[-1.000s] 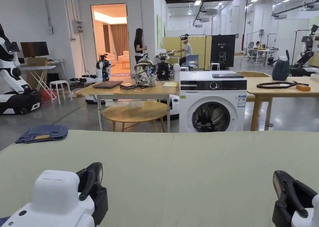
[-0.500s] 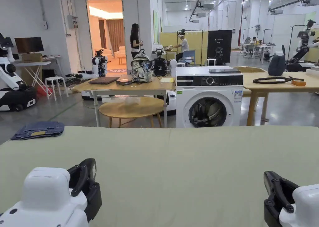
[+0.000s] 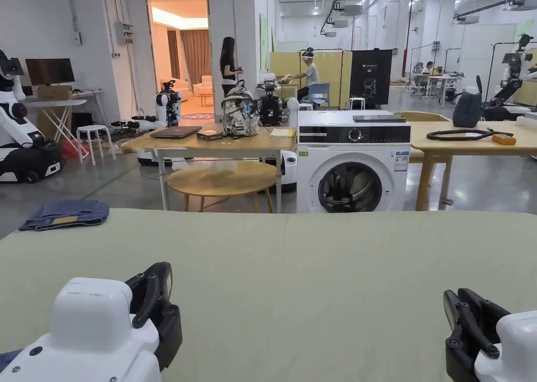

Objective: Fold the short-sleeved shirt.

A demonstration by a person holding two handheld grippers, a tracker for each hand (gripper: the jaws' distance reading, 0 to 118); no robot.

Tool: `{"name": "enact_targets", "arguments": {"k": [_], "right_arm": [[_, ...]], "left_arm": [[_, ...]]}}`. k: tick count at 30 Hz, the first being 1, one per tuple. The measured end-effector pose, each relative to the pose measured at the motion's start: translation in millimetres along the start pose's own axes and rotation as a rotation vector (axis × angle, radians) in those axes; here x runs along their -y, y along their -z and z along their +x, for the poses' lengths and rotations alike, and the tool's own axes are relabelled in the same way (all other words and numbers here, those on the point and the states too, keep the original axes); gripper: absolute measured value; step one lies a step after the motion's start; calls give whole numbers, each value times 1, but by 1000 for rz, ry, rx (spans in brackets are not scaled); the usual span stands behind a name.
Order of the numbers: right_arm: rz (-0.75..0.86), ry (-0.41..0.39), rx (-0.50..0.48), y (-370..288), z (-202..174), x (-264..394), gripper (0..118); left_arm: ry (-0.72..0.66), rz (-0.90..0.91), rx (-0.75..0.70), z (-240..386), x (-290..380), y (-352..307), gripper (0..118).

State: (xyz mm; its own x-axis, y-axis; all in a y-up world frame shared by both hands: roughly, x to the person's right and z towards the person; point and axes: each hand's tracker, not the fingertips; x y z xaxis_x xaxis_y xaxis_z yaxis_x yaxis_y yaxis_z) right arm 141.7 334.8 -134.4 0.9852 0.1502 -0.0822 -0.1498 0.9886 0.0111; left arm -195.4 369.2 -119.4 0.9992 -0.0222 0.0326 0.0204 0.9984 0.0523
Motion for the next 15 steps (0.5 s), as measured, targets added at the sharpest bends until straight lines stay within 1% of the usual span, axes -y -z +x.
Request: {"name": "enact_targets", "arguments": {"k": [1, 5, 8, 10, 13, 15], "right_arm": [[1, 8, -4, 0, 0, 0, 0], [21, 32, 13, -3, -1, -3, 0], [22, 16, 54, -3, -1, -5, 0], [14, 21, 63, -2, 1, -6, 0], [-2, 56, 57, 0, 3, -6, 0], [-12, 52, 51, 1, 3, -5, 0]], "left_arm": [[2, 2, -2, 0, -1, 0, 0], [6, 3, -2, 0, -1, 0, 0], [27, -9, -8, 0, 1, 2, 0], [24, -20, -5, -1, 4, 2, 0], [8, -28, -4, -4, 7, 3, 0], [6, -30, -6, -5, 8, 3, 0]]}}
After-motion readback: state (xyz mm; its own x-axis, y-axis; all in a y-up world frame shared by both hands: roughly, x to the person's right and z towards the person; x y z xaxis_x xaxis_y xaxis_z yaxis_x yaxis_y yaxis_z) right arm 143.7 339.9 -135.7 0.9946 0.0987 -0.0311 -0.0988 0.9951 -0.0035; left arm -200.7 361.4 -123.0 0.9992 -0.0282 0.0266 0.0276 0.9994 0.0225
